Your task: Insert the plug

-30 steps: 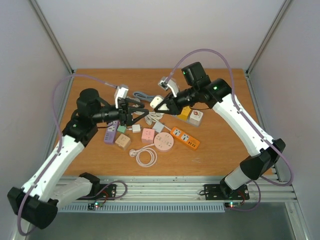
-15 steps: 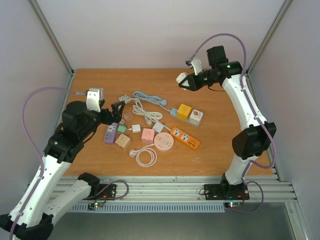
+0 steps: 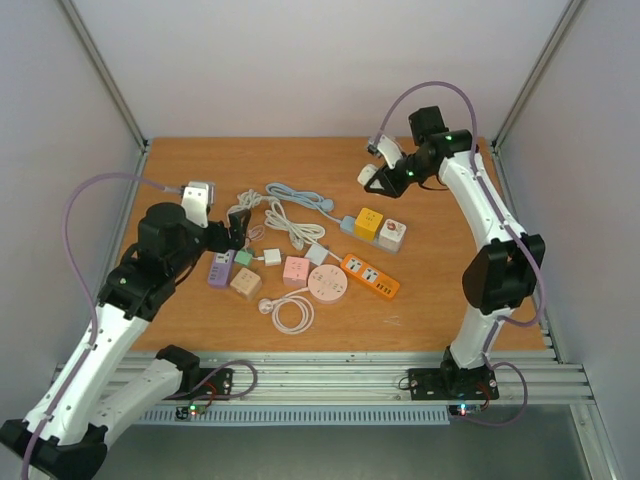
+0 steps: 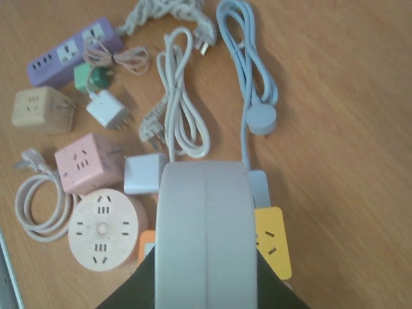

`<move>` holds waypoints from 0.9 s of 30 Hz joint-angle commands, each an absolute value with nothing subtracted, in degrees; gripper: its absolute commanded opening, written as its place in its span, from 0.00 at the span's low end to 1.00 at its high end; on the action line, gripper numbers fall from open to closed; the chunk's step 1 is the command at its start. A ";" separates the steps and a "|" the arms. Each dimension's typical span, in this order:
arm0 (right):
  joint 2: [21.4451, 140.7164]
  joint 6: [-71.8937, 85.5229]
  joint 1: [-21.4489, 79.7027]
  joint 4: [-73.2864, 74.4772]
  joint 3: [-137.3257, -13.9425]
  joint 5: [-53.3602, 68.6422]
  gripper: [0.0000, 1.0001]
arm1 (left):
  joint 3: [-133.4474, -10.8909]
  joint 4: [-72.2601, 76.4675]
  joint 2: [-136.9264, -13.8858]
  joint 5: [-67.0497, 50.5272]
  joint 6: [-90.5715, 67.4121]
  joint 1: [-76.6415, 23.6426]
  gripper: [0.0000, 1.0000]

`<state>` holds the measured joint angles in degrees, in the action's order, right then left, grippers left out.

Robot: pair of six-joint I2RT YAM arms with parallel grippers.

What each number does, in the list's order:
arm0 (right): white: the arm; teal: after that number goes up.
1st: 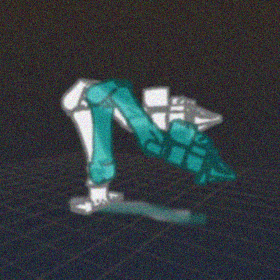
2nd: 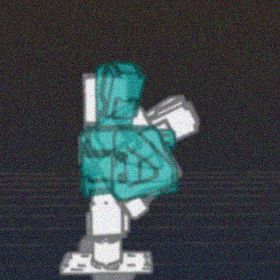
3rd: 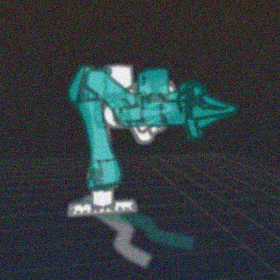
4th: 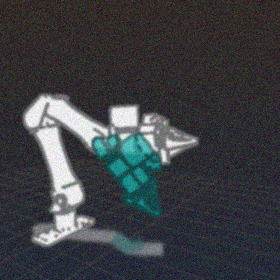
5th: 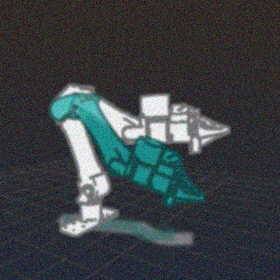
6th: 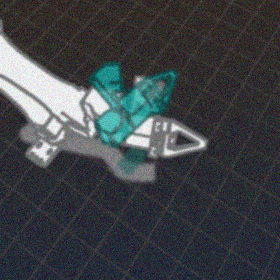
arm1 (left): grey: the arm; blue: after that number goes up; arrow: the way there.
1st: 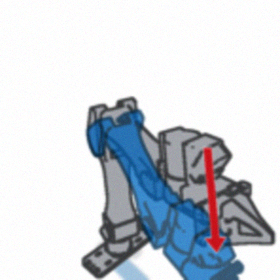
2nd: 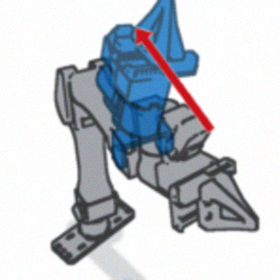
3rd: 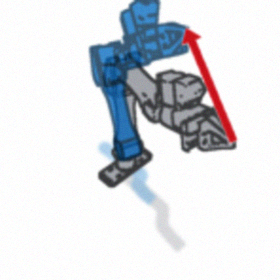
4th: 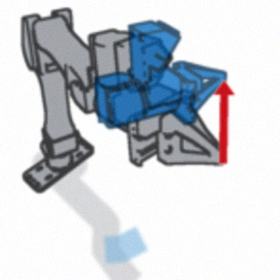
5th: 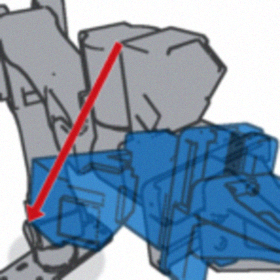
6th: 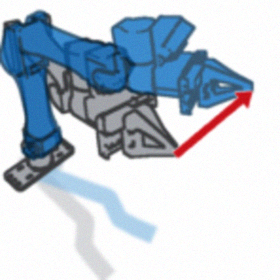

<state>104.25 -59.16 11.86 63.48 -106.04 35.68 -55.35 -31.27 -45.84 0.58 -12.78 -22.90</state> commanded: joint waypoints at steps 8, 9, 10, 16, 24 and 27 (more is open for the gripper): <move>112.26 -65.68 11.07 66.38 -103.73 32.79 0.01 | -54.32 -28.20 -47.48 -2.67 -10.08 -22.76 0.99; 112.44 -65.79 11.07 65.57 -103.01 32.73 0.01 | -54.25 -28.18 -47.52 -2.72 -10.03 -22.81 1.00; 112.42 -65.97 11.07 64.81 -102.44 32.78 0.01 | -54.20 -28.20 -47.52 -2.72 -9.89 -22.77 0.99; 114.14 -67.37 11.05 61.63 -101.09 30.43 0.01 | -53.86 -27.73 -47.14 -3.76 -8.74 -22.68 0.99; 115.70 -68.59 11.07 60.53 -100.14 28.90 0.01 | -53.35 -27.13 -47.20 -4.13 -8.02 -22.65 0.99; 116.07 -68.84 11.07 60.52 -100.06 29.13 0.01 | -53.26 -27.08 -47.33 -3.96 -7.93 -22.59 0.99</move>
